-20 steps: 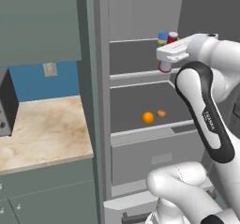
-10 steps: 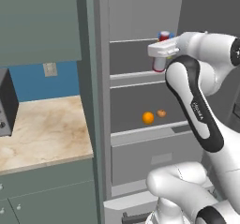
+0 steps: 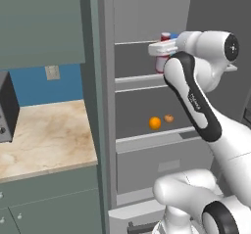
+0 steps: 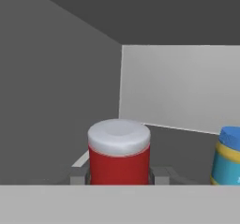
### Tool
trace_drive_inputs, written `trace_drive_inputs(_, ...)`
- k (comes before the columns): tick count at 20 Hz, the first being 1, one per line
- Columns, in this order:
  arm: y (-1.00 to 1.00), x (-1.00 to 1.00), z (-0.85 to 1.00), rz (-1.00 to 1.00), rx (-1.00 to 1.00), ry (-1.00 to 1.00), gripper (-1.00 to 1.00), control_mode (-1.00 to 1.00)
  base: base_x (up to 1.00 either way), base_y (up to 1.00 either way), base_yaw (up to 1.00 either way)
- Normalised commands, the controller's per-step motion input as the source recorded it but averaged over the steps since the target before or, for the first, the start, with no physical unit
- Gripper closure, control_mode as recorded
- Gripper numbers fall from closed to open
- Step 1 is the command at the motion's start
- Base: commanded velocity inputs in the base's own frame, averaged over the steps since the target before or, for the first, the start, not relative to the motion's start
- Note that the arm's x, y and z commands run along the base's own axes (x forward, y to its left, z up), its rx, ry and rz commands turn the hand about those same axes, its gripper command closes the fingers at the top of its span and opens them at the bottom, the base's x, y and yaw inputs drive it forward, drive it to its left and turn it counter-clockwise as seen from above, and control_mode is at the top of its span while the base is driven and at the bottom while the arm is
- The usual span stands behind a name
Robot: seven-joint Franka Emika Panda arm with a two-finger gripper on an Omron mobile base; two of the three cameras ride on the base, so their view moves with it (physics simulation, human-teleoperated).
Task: Place the ketchup and mayonnaise from the counter to the top shelf of the fridge. If the existing items in the fridge are on the top shelf, move them to other shelves.
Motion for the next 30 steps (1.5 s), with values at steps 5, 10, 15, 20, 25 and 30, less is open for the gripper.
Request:
trace_drive_inputs(5, 0.00, 0.56, -0.04, -0.04, 0.02, 0.00, 1.00, -1.00, 0.00, 0.00, 0.00)
trace_drive_inputs(10, 0.00, 0.40, -0.37, -0.05, 0.04, 0.03, 1.00, -1.00, 0.00, 0.00, 0.00)
trace_drive_inputs(15, 0.00, 0.24, -0.42, -0.05, 0.05, 0.06, 1.00, -1.00, 0.00, 0.00, 0.00)
trace_drive_inputs(20, 0.00, 0.35, -0.09, -0.04, 0.04, 0.00, 1.00, -1.00, 0.00, 0.00, 0.00)
trace_drive_inputs(25, 0.00, 0.21, 0.35, -0.04, 0.01, 0.05, 1.00, -1.00, 0.00, 0.00, 0.00)
trace_drive_inputs(30, 0.00, 0.28, 0.11, 0.00, 0.00, 0.00, 1.00, -1.00, 0.00, 0.00, 0.00)
